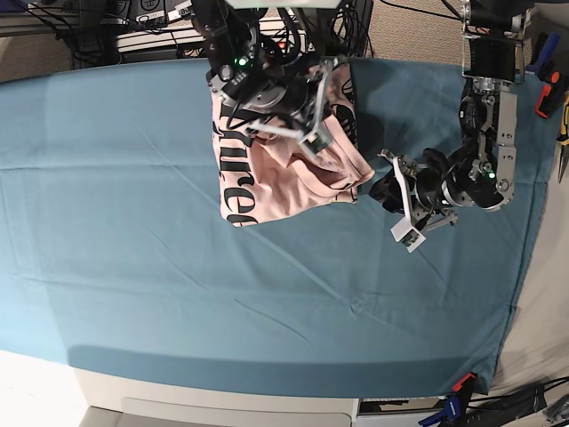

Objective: Fold the T-shirt properly
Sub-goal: 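Press the folded layer flat with the right gripper and release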

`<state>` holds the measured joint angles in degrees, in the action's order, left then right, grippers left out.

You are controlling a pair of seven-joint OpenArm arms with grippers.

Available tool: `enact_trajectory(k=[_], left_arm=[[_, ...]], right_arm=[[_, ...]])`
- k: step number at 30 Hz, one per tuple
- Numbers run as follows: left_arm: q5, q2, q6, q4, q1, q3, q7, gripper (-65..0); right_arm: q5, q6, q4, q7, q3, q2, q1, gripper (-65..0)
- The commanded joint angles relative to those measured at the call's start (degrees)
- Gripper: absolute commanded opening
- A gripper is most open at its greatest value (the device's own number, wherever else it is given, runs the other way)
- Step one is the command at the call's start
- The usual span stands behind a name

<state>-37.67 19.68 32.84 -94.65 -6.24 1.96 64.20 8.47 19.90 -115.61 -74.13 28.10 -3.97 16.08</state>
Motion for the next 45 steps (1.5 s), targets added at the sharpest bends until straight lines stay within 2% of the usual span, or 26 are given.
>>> enact_trajectory(k=[1, 6, 8, 11, 17, 19, 22, 24, 25, 29, 33, 36, 39, 45], left_arm=[[-0.85, 0.46, 0.00, -0.85, -1.07, 0.28, -1.29, -45.0], [-0.85, 0.46, 0.00, -0.85, -1.07, 0.28, -1.75, -45.0], [-0.85, 0.46, 0.00, -0.85, -1.07, 0.28, -1.70, -45.0], [-0.83, 0.46, 0.00, -0.85, -1.07, 0.28, -1.73, -45.0], [-0.85, 0.46, 0.00, -0.85, -1.07, 0.28, -1.73, -45.0], [-0.85, 0.46, 0.00, -0.85, -1.05, 0.28, -1.70, -45.0], [-0.83, 0.48, 0.00, -0.85, -1.05, 0.28, -1.68, -45.0], [-0.85, 0.46, 0.00, -0.85, -1.05, 0.28, -1.73, -45.0], [-0.87, 0.46, 0.00, -0.85, -1.07, 0.28, -1.75, -45.0], [-0.87, 0.46, 0.00, -0.85, -1.07, 0.28, -2.45, -45.0], [-0.85, 0.46, 0.00, -0.85, -1.05, 0.26, -2.54, -45.0], [-0.87, 0.46, 0.00, -0.85, -1.05, 0.26, -2.54, -45.0], [-0.87, 0.46, 0.00, -0.85, -1.07, 0.26, -2.54, -45.0], [-0.87, 0.46, 0.00, -0.85, -1.07, 0.26, -2.56, -45.0]], right_arm=[[3.06, 1.36, -1.07, 0.79, 0.79, -0.48, -0.02, -65.0], [16.44, 9.03, -1.07, 0.37, 2.12, -0.48, 0.09, -65.0], [17.84, 9.66, -1.07, 0.44, 2.12, -0.48, 0.09, -65.0], [13.70, 9.40, -1.38, 0.63, 1.66, -0.48, -0.24, -65.0], [-0.31, 8.70, -9.49, 2.54, 0.42, -0.46, -0.35, -63.9], [-5.92, 6.05, -12.59, 4.83, -0.55, -0.46, -0.22, -56.9], [-15.78, -3.06, -14.51, 7.41, -3.30, -0.46, -0.22, -56.9], [-20.04, -7.65, -14.21, 8.24, -5.92, -0.07, -0.22, -61.3], [-20.55, -8.52, -14.05, 8.48, -7.34, 0.42, -0.22, -65.0], [-20.00, -8.63, -14.03, 10.54, -12.26, 2.23, -0.22, -65.0], [-18.36, -8.63, -13.77, 11.47, -15.15, 2.60, -0.22, -65.0], [-17.73, -8.63, -10.82, 11.98, -15.82, 2.58, -0.37, -65.0], [-13.99, -8.50, -8.09, 12.00, -15.67, 2.58, -0.70, -65.0], [-13.68, -6.71, -7.67, 12.20, -15.67, 2.56, -1.66, -65.0]])
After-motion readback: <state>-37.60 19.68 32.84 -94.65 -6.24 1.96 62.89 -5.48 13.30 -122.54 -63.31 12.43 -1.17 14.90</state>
